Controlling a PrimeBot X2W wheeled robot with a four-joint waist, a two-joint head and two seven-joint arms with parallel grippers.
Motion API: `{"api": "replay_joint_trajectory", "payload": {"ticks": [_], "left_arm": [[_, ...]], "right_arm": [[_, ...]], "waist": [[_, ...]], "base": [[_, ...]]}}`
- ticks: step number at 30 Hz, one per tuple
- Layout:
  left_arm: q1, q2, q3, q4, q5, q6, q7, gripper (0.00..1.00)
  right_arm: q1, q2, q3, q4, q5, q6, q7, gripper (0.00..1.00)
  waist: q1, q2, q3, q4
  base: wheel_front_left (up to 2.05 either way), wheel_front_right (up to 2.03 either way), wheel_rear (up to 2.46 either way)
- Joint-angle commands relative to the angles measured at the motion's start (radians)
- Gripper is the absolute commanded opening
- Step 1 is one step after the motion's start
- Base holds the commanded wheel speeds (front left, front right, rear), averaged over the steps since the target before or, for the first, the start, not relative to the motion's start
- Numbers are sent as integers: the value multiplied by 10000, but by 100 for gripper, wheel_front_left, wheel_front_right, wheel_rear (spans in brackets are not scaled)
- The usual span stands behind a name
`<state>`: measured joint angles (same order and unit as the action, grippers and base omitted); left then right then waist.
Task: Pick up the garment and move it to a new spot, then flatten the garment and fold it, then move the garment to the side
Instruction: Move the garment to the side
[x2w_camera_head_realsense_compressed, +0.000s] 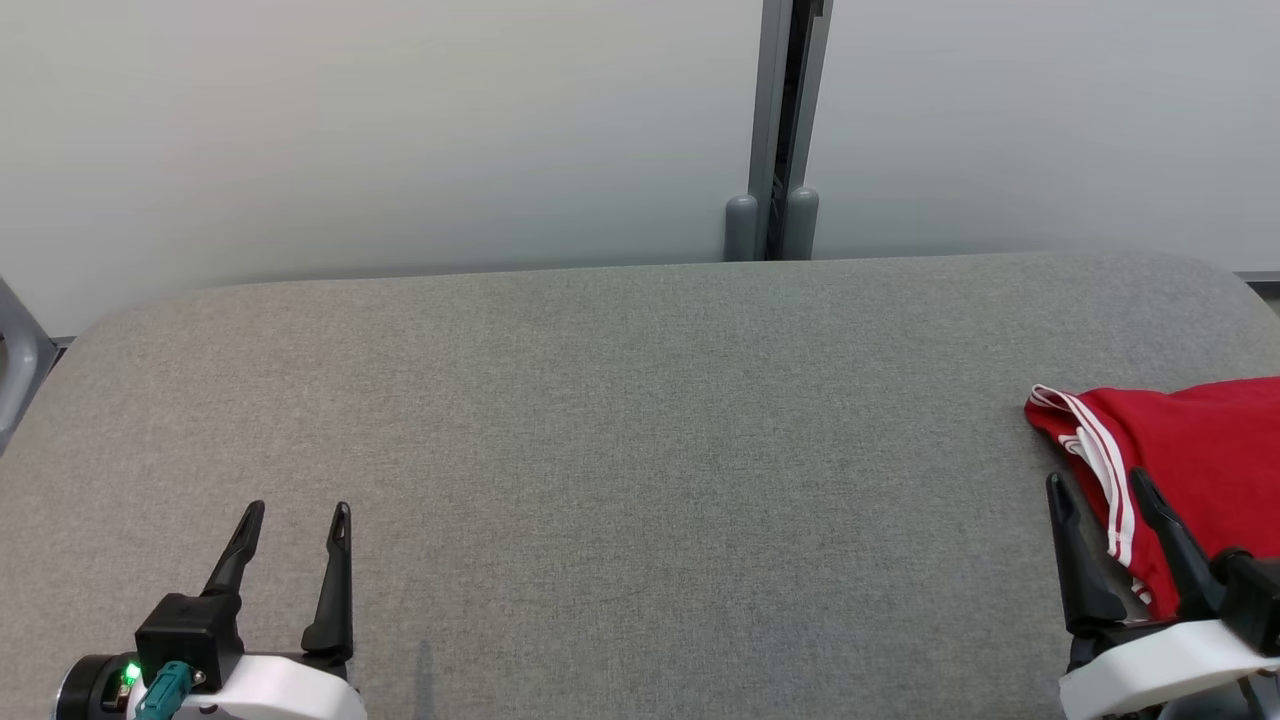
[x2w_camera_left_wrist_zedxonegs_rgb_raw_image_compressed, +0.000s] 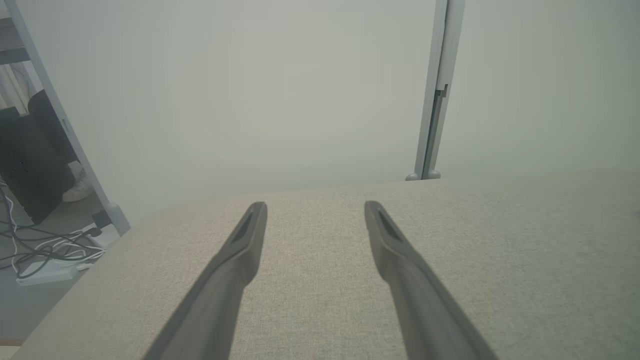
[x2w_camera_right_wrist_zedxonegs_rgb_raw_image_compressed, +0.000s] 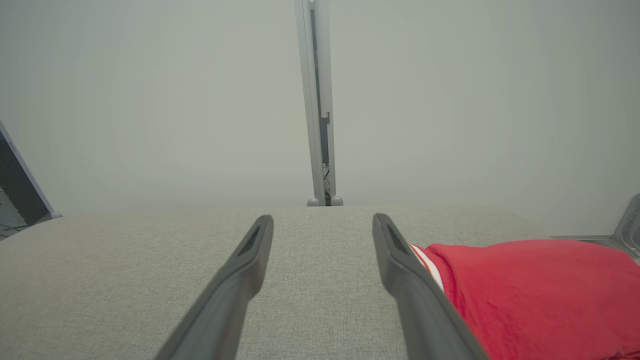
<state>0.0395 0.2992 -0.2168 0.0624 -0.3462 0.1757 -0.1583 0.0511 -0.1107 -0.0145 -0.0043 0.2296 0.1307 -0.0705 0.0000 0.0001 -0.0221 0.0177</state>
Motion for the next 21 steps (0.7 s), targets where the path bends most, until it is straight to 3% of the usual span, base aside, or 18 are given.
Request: {"api": "replay_joint_trajectory", "payload": {"ticks": [1, 21], "left_arm": [[76, 68, 0, 22, -64, 0, 24, 100], [-87, 216, -76, 55, -113, 129, 132, 100]], "right_arm": [[100, -19, -25, -61, -37, 1, 59, 100], [128, 109, 54, 17, -1, 1, -11, 100]], "waist": [[0, -1, 11, 6], [0, -1, 116, 18]], "base": [[0, 0, 0], [0, 0, 0]]}}
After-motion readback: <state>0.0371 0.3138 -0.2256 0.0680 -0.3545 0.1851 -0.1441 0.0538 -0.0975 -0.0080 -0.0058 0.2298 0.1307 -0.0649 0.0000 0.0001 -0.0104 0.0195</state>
